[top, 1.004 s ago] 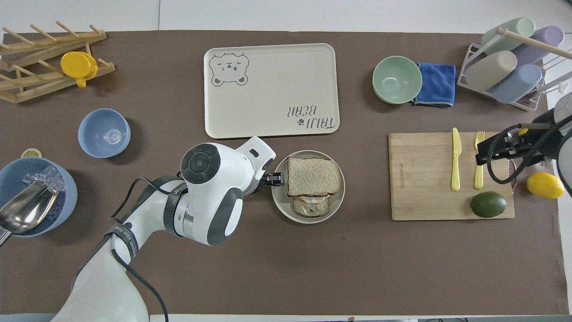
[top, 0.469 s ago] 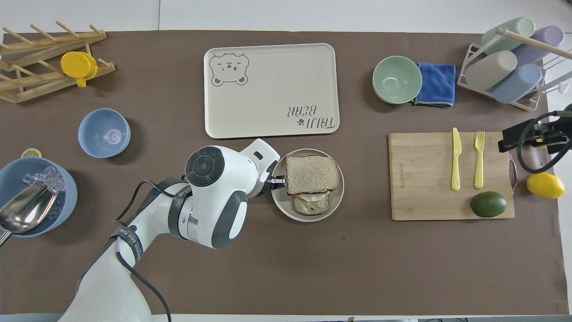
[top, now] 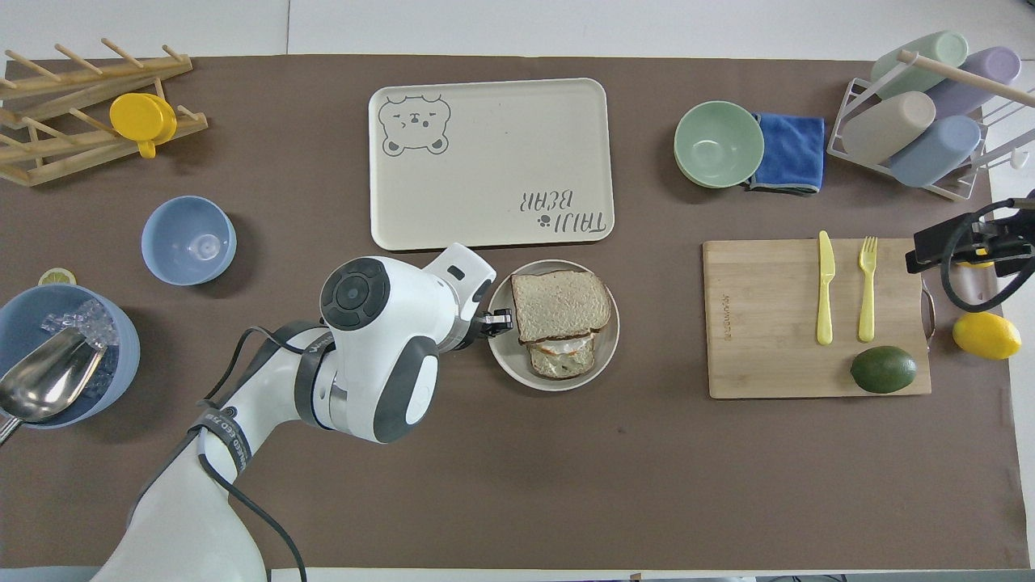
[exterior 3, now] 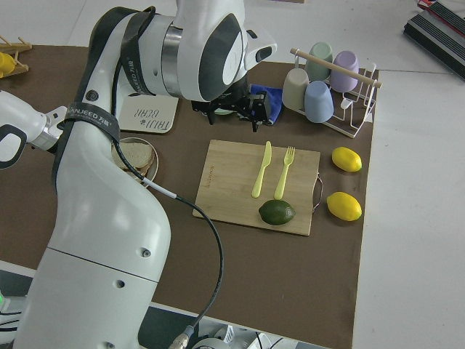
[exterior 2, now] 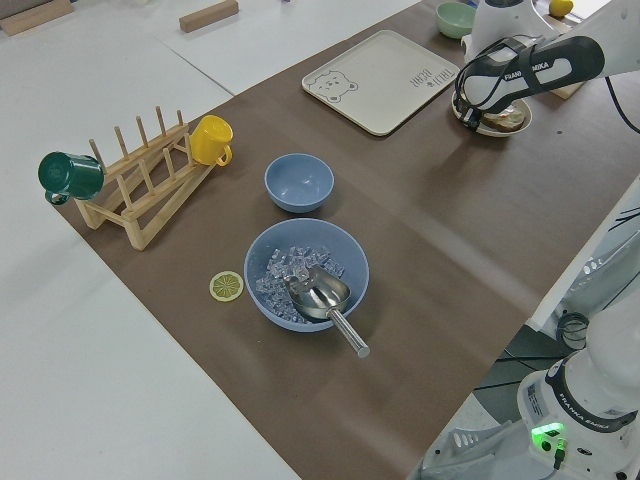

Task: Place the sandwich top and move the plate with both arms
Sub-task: 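Slide the plate onto the white bear tray with the left gripper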

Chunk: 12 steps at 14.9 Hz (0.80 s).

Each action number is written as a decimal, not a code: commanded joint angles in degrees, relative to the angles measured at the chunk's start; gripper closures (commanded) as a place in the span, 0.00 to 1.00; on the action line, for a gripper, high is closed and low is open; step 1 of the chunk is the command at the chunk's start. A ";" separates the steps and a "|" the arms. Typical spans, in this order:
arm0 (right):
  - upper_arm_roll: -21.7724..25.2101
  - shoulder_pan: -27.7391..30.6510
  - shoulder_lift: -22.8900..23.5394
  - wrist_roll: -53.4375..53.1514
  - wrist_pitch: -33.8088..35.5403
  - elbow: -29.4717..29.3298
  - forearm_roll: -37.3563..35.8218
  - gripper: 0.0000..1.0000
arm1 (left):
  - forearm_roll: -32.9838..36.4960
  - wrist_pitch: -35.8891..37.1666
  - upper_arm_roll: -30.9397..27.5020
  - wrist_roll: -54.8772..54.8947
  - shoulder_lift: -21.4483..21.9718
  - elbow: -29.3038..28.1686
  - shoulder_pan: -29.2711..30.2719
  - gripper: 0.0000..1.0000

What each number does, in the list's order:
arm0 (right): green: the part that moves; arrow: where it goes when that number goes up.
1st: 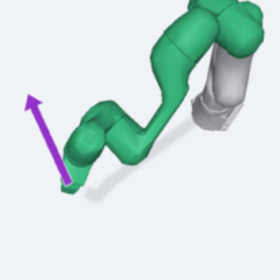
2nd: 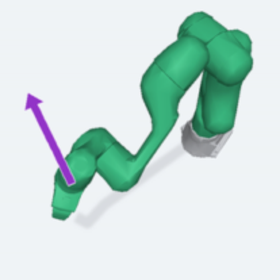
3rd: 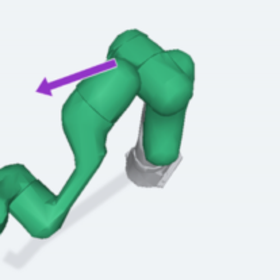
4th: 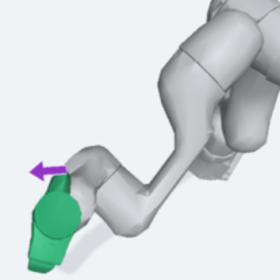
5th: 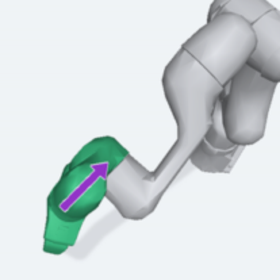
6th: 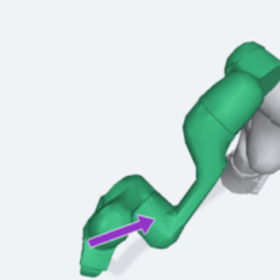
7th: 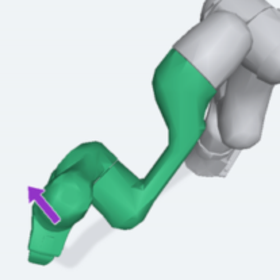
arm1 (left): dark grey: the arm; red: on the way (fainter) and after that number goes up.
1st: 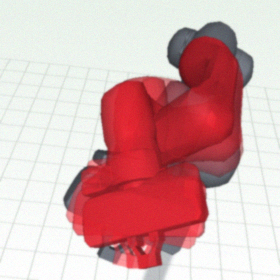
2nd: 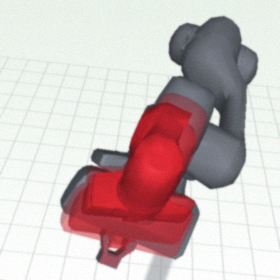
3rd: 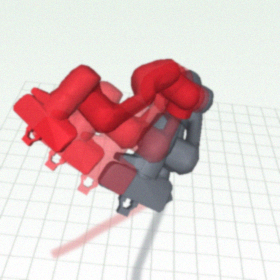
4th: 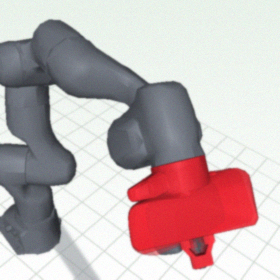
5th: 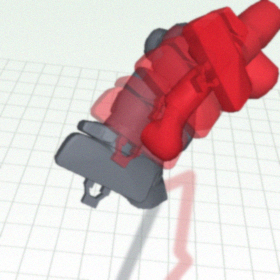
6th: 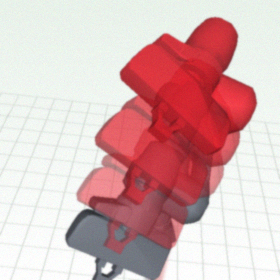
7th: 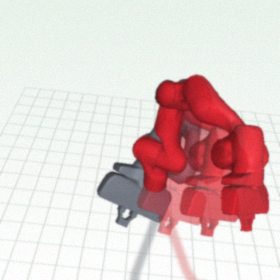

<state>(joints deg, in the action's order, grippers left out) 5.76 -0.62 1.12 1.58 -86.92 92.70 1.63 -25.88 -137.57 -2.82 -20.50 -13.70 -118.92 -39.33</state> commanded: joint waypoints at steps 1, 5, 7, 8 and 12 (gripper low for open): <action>0.47 0.18 -0.68 0.53 -0.53 0.55 0.22 0.00 | -0.84 8.69 -0.26 -0.25 3.15 4.64 5.38 1.00; 0.65 0.09 -0.59 0.62 -0.70 0.02 0.04 0.00 | -3.56 12.86 -0.43 -0.69 -0.09 13.96 10.67 1.00; 0.65 0.18 -0.59 0.62 -0.70 0.02 0.04 0.00 | -4.70 13.29 -0.52 -0.77 -2.98 19.30 14.69 1.00; 0.65 0.18 -0.77 0.62 -0.70 0.37 0.04 0.00 | -5.14 13.90 -0.52 -0.95 -5.96 23.51 16.02 1.00; 0.65 0.79 -0.94 0.53 -0.53 0.72 0.22 0.00 | -5.94 15.93 -1.31 -3.84 -20.29 39.70 17.79 1.00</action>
<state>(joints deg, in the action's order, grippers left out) 6.29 -0.32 1.07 1.58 -86.93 92.52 1.62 -30.64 -123.85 -3.84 -21.72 -24.50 -90.59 -22.36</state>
